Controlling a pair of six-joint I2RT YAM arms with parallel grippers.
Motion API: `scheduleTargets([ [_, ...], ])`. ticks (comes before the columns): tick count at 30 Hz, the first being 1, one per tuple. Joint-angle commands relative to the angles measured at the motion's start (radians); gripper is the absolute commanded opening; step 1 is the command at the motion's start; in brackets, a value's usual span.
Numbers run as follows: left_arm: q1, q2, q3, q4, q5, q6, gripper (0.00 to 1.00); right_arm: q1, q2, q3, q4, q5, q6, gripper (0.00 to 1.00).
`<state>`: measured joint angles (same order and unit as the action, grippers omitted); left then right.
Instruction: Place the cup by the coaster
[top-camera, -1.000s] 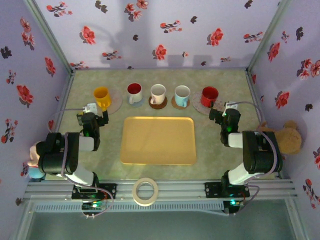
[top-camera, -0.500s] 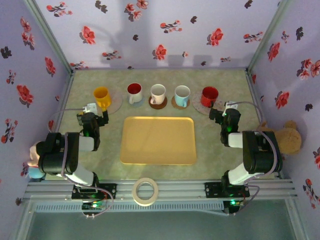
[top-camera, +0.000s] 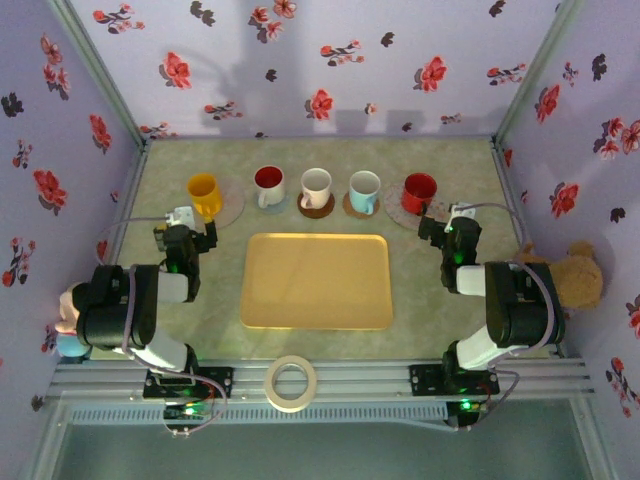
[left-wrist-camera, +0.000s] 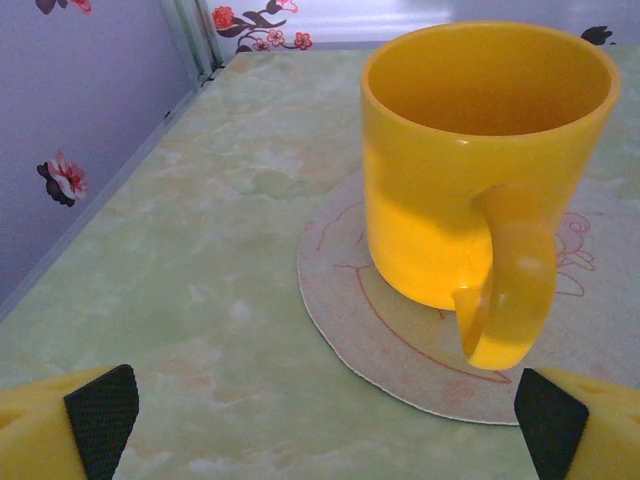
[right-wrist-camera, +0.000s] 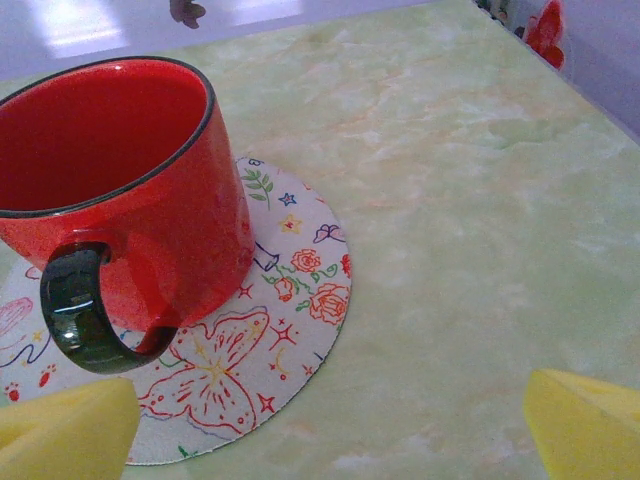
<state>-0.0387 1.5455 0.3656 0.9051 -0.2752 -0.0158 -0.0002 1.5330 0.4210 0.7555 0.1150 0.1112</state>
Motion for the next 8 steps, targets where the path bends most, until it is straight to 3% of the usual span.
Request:
scheduleTargets([
  [1, 0.014, 0.001, 0.019, 0.004, 0.014, -0.009, 1.0, -0.001, 0.007, 0.003, 0.03, 0.003, -0.016, 0.99],
  [8, 0.014, 0.0, 0.016, 0.011, 0.015, -0.009, 1.0, -0.001, 0.007, 0.002, 0.033, 0.001, -0.016, 0.99],
])
